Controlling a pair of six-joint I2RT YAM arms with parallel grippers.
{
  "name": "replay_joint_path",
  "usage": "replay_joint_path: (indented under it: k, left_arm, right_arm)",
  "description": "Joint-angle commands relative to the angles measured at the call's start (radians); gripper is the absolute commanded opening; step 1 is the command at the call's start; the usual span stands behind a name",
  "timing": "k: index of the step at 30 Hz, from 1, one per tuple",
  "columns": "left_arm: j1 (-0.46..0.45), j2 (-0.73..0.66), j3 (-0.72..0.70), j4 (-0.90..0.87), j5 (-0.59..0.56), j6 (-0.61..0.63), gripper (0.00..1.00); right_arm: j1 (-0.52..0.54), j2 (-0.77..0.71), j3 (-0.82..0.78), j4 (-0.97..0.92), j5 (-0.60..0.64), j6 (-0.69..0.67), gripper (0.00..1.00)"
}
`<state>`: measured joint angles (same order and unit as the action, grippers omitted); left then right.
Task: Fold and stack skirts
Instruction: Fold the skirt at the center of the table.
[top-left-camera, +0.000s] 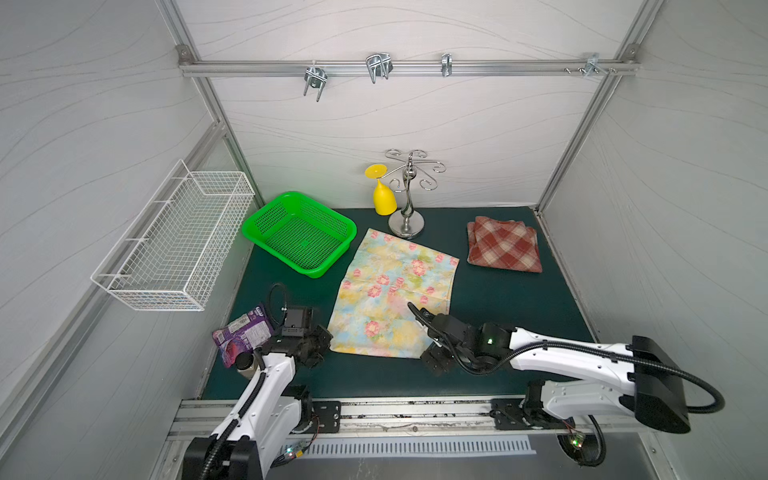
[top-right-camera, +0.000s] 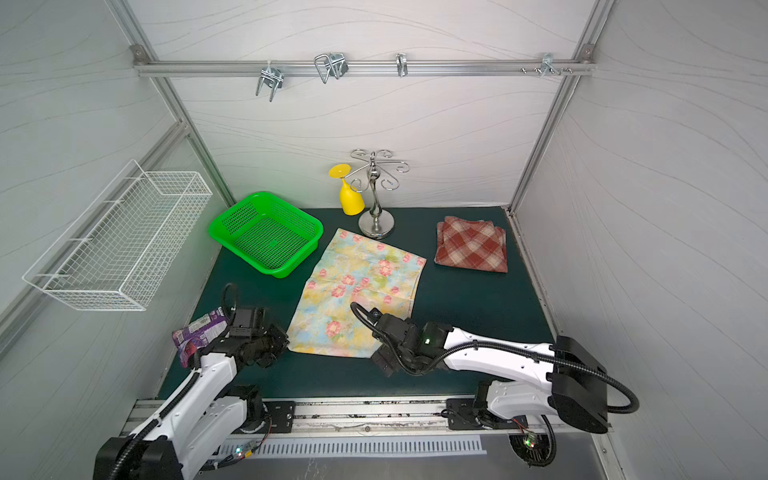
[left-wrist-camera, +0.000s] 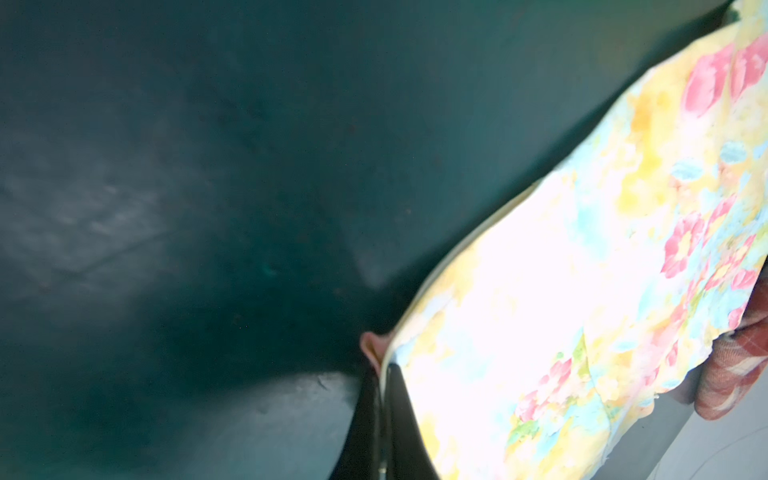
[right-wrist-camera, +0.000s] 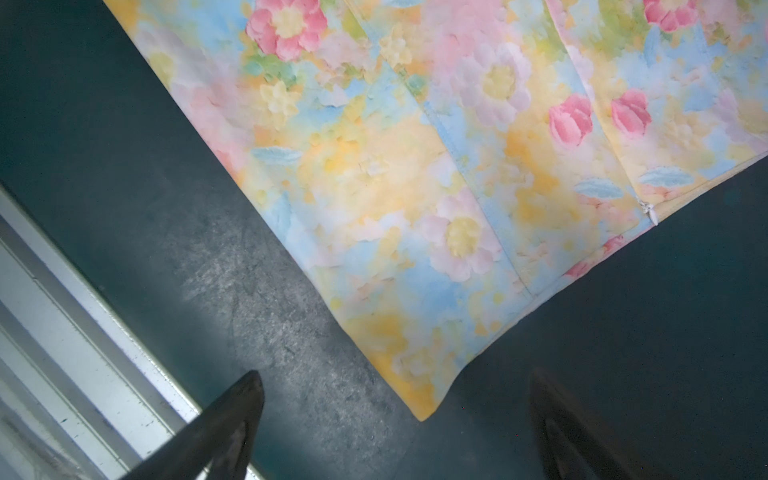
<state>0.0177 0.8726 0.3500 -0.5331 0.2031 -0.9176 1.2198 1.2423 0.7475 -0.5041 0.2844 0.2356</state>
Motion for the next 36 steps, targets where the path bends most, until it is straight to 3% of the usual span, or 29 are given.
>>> replay_joint_path:
  k: [1, 7, 15, 19, 29, 33, 36]
  left_arm:
    - [0.053, 0.040, 0.095, -0.016, 0.033, 0.062, 0.00]
    - [0.079, 0.141, 0.205, -0.041, 0.039, 0.101, 0.00]
    - [0.111, 0.187, 0.233, -0.026, 0.053, 0.117, 0.00]
    - [0.134, 0.194, 0.233, -0.020, 0.065, 0.122, 0.00]
    - [0.183, 0.217, 0.237, -0.013, 0.083, 0.149, 0.00]
    - [0.197, 0.230, 0.241, -0.010, 0.097, 0.154, 0.00]
    - [0.201, 0.235, 0.244, -0.007, 0.099, 0.153, 0.00]
  right_arm:
    - [0.025, 0.047, 0.013, 0.009, -0.013, -0.024, 0.99]
    - [0.092, 0.182, 0.058, 0.035, 0.022, -0.043, 0.94]
    - [0.133, 0.296, 0.110, 0.055, 0.056, -0.057, 0.84]
    - [0.137, 0.320, 0.124, 0.042, 0.070, -0.055, 0.72]
    - [0.147, 0.347, 0.122, 0.023, 0.096, -0.014, 0.59]
    - [0.152, 0.361, 0.115, 0.009, 0.112, 0.004, 0.47]
    - [0.162, 0.361, 0.104, 0.019, 0.110, 0.018, 0.44]
